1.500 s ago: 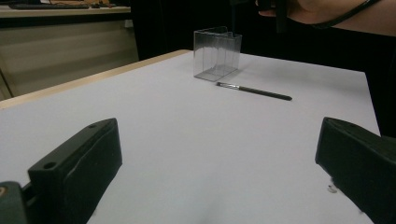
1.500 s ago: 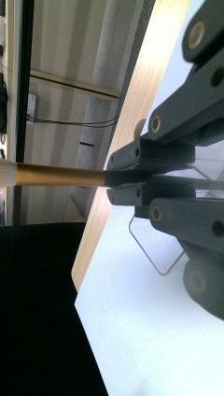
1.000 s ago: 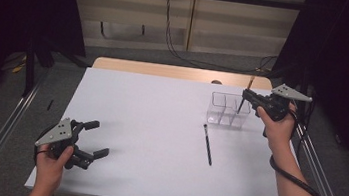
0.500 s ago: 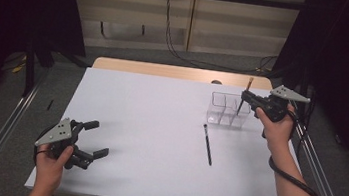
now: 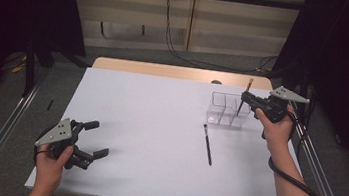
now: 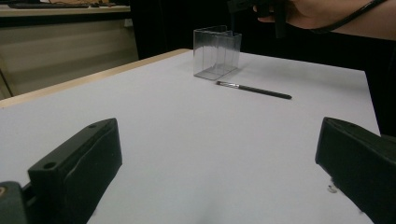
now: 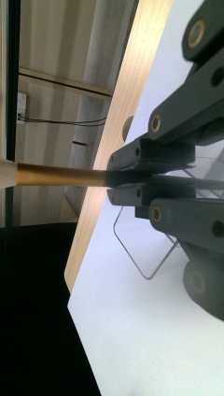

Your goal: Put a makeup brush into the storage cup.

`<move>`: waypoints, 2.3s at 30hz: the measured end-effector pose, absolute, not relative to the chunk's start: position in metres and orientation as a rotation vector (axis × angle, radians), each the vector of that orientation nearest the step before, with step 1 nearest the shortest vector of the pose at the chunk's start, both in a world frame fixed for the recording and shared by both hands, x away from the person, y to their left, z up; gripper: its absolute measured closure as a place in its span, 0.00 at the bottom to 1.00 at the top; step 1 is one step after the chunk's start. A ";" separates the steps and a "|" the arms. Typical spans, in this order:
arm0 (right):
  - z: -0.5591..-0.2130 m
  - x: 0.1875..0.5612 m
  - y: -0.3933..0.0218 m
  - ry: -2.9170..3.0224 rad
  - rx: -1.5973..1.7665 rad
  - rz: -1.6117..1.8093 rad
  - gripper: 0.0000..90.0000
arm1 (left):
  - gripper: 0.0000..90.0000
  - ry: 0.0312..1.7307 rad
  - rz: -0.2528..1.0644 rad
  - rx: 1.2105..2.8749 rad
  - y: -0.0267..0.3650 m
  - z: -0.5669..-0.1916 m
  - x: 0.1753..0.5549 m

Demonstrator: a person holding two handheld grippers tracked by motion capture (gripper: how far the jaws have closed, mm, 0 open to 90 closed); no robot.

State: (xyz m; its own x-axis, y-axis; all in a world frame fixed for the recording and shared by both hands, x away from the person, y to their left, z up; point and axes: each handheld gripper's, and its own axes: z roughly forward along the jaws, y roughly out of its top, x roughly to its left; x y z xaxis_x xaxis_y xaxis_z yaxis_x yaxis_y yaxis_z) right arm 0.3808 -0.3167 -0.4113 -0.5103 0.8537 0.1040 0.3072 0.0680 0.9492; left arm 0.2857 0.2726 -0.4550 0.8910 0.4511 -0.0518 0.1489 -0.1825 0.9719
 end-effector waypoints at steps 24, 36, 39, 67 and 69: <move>-0.413 0.375 -0.315 1.860 1.144 1.490 0.50 | 0.00 0.463 0.285 1.755 0.273 -0.455 0.286; -0.413 0.365 -0.313 1.865 1.114 1.519 0.30 | 0.00 0.457 0.292 1.752 0.273 -0.454 0.285; -0.414 0.362 -0.311 1.872 1.116 1.527 0.26 | 0.00 0.459 0.294 1.753 0.273 -0.454 0.285; -0.429 0.327 -0.303 1.917 1.060 1.532 0.09 | 0.00 0.462 0.289 1.743 0.273 -0.454 0.286; -0.430 0.324 -0.303 1.914 1.060 1.536 0.09 | 0.00 0.464 0.292 1.744 0.274 -0.454 0.286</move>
